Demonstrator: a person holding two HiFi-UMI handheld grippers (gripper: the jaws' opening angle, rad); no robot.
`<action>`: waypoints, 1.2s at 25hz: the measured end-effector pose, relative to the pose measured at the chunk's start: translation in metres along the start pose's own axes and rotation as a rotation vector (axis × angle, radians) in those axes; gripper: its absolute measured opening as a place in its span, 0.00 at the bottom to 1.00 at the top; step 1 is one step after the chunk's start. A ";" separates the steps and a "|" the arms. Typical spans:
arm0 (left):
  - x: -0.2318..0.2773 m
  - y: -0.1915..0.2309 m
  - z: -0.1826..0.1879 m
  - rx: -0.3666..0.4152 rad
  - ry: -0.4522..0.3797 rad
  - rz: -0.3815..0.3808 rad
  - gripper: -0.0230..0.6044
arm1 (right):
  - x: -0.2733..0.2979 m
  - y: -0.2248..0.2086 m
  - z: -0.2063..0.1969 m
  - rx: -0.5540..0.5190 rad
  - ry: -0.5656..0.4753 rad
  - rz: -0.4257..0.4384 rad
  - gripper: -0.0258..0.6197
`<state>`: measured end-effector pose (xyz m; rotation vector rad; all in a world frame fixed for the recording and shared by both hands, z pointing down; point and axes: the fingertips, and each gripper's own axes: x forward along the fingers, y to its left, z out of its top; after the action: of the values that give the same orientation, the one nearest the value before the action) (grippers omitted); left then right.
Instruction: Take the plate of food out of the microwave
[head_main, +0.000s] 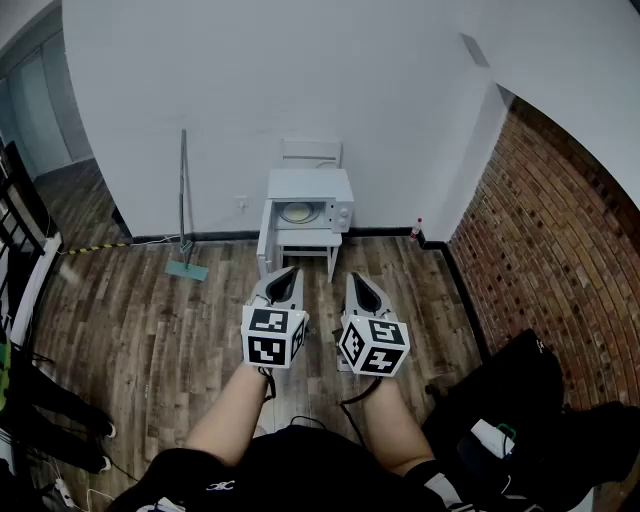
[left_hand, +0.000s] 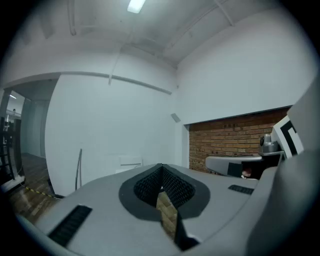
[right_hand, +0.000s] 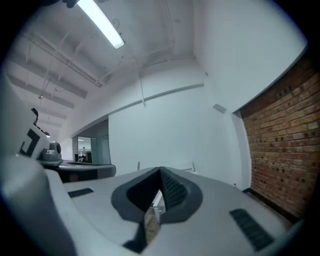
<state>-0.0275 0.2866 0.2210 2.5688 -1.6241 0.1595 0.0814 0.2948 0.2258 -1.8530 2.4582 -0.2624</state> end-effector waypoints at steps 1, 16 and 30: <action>0.001 -0.003 0.000 0.000 0.001 -0.005 0.03 | -0.001 -0.001 0.000 -0.009 -0.001 -0.001 0.06; 0.009 -0.050 -0.006 -0.025 0.003 -0.008 0.03 | -0.024 -0.018 -0.013 -0.066 0.027 0.079 0.06; 0.042 -0.054 -0.028 -0.024 0.058 -0.001 0.03 | -0.006 -0.045 -0.035 -0.039 0.064 0.107 0.06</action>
<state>0.0380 0.2765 0.2533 2.5230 -1.5954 0.2110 0.1208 0.2923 0.2669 -1.7462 2.6127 -0.2740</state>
